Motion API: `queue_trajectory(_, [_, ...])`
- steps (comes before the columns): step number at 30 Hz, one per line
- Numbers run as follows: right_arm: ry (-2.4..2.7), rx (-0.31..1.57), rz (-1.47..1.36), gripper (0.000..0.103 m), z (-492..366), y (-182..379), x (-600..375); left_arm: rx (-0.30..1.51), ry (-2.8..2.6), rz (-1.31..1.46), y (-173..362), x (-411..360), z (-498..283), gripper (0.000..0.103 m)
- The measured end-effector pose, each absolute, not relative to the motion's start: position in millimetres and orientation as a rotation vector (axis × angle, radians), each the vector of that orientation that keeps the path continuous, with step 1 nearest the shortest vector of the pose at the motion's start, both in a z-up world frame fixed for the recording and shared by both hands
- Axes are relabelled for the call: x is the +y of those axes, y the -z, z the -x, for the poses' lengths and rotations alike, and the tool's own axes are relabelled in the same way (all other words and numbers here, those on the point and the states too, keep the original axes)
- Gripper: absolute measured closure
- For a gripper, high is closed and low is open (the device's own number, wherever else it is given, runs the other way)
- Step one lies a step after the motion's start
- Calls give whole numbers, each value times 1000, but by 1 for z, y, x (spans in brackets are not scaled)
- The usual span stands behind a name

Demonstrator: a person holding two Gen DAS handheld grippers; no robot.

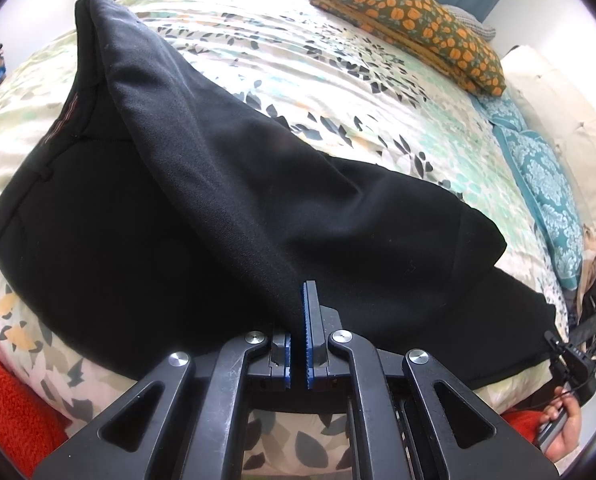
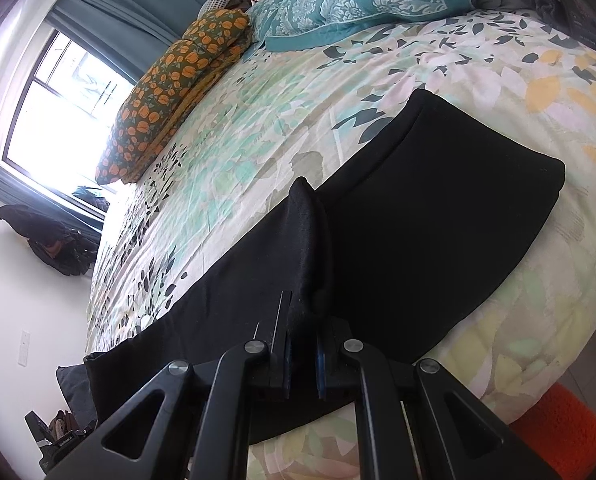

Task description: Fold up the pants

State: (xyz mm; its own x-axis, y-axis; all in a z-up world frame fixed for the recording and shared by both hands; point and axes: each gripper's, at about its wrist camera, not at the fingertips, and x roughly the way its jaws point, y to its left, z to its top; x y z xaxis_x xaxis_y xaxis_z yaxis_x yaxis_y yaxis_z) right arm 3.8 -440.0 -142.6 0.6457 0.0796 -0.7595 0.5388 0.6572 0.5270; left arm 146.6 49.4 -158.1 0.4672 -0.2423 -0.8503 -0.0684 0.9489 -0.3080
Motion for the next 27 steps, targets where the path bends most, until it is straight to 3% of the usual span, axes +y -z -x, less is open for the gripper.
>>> queue_trajectory(12, [260, 854, -822, 94, -14, 139, -444, 1093, 111, 364, 151, 49, -161, 100])
queue_trajectory(20, [269, 701, -653, 94, -24, 64, -485, 943, 221, 355, 95, 12, -175, 100])
queue_trajectory(27, [394, 969, -899, 94, 8, 145, -523, 1133, 218, 277, 165, -9, -148, 100])
